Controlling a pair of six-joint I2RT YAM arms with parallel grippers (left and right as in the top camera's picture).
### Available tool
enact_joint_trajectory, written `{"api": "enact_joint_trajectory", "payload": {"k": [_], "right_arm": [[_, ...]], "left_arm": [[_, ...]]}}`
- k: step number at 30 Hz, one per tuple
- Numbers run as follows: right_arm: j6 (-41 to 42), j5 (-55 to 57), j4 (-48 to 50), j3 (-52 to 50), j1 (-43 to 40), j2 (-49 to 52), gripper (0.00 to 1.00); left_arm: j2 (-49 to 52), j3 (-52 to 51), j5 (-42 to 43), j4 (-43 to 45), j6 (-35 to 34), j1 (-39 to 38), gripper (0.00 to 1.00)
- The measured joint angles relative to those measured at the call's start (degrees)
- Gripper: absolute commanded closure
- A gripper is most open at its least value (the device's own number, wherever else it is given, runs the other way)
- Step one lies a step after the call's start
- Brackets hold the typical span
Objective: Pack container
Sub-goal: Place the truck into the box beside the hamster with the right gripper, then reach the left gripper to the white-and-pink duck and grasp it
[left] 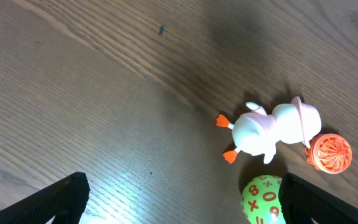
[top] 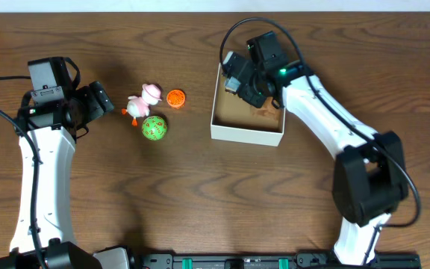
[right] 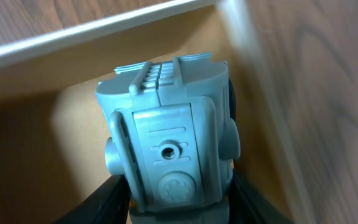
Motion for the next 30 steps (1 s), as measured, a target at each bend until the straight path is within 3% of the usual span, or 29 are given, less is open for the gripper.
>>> {"api": "enact_joint_trajectory", "payload": {"k": [3,7,8,9,16,21,25,30], "right_arm": [[-3.04,-0.81,0.33,-0.04,0.00,2.40,0.87],[-5.05,-1.55,0.35,-0.04,0.15,3.52,0.43],[-5.09,-1.53,0.33,-0.04,0.22,3.52,0.11],[-5.27,-1.46,0.31,-0.04,0.28,3.50,0.01],[0.76,-0.39,-0.79,-0.04,0.81,-0.22,0.01],[13.42,0.28,-1.81,-0.04,-0.68,-13.64,0.01],[26.69,0.20,-8.02,0.74,-8.52,-26.08,0.01],[39.52,1.07,-18.08,1.53,-21.77,-31.34,0.01]], "left_arm": [[0.00,0.00,0.00,0.00,0.02,0.00,0.02],[0.00,0.00,0.00,-0.02,0.00,0.00,0.02],[0.00,0.00,0.00,0.00,0.00,0.00,0.02],[0.00,0.00,0.00,0.00,0.00,0.00,0.02],[0.00,0.02,0.00,0.35,-0.48,0.00,0.02],[0.00,0.00,0.90,0.26,-1.40,0.00,0.02],[0.00,0.00,4.26,0.35,-1.79,-0.28,0.11],[1.42,0.09,6.43,-0.22,0.28,-5.57,0.05]]}}
